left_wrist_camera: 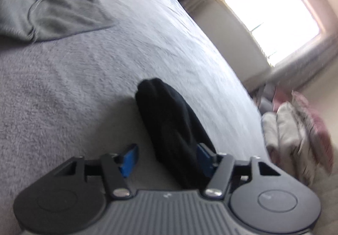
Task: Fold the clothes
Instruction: 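Grasp the black sleeve with the left gripper and lift it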
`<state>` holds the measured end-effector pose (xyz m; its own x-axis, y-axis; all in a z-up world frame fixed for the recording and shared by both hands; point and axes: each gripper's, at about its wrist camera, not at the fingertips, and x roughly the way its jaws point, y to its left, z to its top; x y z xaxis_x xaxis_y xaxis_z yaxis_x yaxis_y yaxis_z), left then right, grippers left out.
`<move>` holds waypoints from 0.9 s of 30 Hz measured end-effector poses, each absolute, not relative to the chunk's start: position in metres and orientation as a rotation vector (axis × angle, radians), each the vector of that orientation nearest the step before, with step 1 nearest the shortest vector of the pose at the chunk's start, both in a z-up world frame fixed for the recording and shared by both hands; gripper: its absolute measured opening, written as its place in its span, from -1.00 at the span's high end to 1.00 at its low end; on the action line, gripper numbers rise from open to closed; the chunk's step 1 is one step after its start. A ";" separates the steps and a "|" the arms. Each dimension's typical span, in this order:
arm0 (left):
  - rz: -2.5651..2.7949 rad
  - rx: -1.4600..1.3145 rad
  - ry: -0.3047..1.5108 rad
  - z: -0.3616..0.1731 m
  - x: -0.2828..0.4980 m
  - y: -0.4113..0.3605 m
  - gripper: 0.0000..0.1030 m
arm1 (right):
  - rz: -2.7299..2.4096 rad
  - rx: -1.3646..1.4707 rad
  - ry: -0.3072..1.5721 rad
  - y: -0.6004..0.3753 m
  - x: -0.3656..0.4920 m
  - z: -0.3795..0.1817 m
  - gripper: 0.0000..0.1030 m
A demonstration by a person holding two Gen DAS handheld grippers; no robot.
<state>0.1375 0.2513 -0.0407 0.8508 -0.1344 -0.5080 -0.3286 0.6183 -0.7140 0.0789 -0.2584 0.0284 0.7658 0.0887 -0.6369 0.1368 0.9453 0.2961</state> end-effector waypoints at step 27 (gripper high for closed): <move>-0.545 -0.496 0.758 -0.027 0.114 0.096 0.85 | 0.106 0.338 0.806 -0.236 0.067 -0.006 -0.17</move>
